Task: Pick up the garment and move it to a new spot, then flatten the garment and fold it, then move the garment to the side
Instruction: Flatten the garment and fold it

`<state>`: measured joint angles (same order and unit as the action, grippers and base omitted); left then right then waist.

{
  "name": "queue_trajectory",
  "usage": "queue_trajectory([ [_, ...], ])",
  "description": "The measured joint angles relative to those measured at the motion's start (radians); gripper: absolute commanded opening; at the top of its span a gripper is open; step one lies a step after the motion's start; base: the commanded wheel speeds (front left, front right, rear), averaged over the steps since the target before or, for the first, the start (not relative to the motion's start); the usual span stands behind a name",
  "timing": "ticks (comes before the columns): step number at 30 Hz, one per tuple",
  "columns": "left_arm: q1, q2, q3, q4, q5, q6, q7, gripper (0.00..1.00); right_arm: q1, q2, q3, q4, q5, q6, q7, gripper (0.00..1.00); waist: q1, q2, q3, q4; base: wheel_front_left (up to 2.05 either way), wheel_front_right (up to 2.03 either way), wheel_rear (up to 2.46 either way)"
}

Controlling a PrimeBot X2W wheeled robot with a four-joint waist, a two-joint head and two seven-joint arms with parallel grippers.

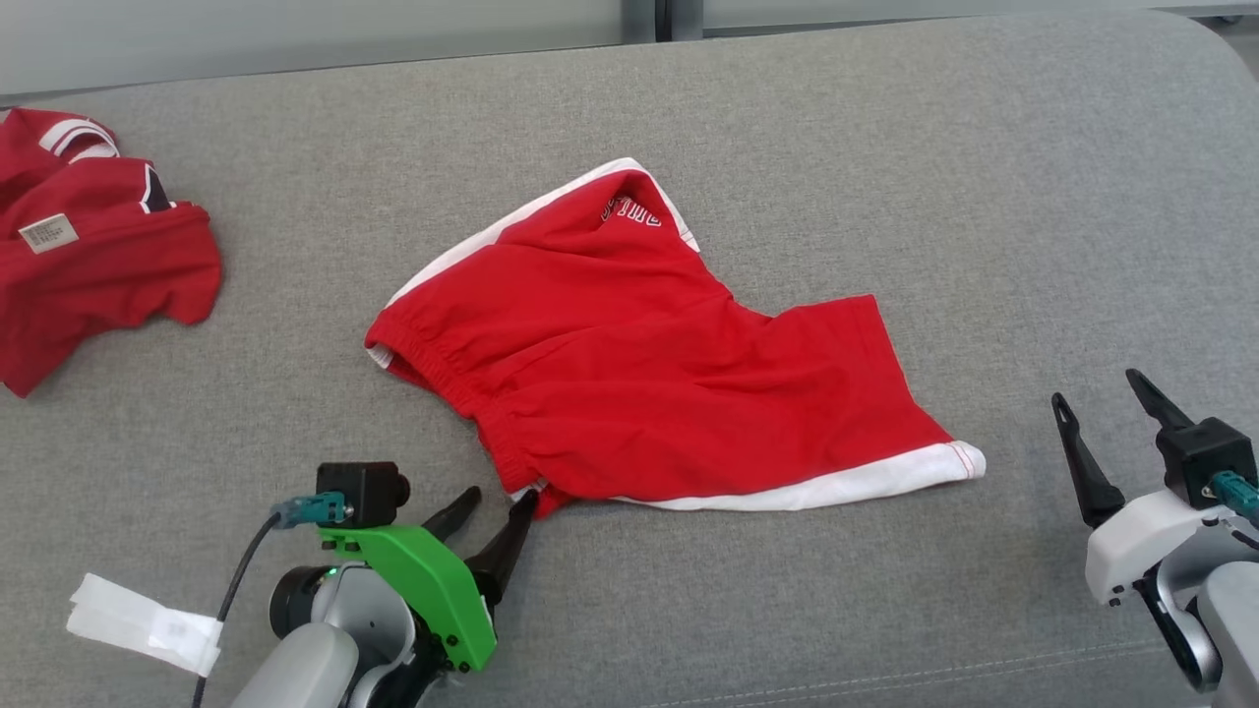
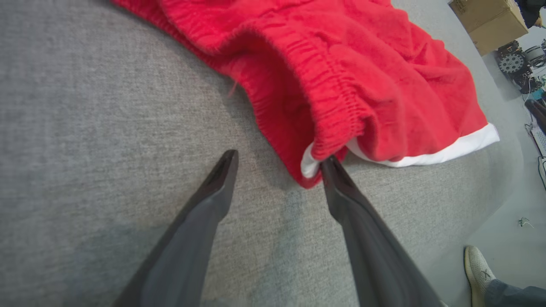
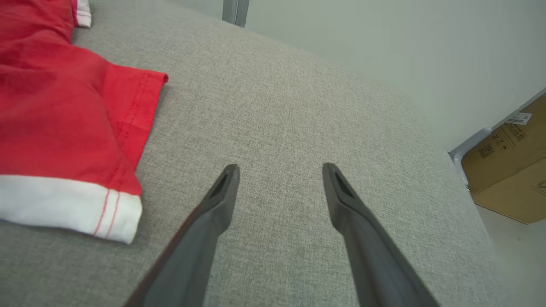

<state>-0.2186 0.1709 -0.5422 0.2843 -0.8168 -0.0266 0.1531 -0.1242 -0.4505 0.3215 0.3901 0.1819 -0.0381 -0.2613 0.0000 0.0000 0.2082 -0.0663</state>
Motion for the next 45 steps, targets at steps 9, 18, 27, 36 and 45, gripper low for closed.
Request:
queue_trajectory([
  [9,0.050,0.041,0.025,-0.040,-0.024,0.010,0.010,1.00,0.081,0.046,-0.051,-0.118,0.013,-0.027,0.002,1.00,0.0000,0.0000,-0.028,0.000,0.00,0.00,0.00],
  [18,0.115,0.068,0.086,-0.104,-0.015,0.046,-0.072,1.00,0.157,0.088,-0.105,-0.223,0.013,-0.053,0.002,1.00,0.0000,0.0000,-0.057,-0.003,0.00,0.00,0.00],
  [27,0.207,0.125,0.117,-0.137,0.110,0.084,-0.243,1.00,0.264,0.154,-0.153,-0.275,0.013,-0.070,0.002,1.00,0.0000,0.0000,-0.098,-0.002,0.00,0.00,0.00],
  [36,0.279,0.147,0.144,-0.150,0.219,0.099,-0.417,1.00,0.314,0.198,-0.156,-0.295,0.001,-0.071,0.002,1.00,0.0000,0.0000,-0.127,-0.007,0.00,0.00,0.00],
  [45,0.303,0.142,0.187,-0.167,0.242,0.108,-0.412,1.00,0.319,0.209,-0.153,-0.318,-0.016,-0.071,0.002,1.00,0.0000,0.0000,-0.136,-0.010,0.00,0.00,0.00],
])
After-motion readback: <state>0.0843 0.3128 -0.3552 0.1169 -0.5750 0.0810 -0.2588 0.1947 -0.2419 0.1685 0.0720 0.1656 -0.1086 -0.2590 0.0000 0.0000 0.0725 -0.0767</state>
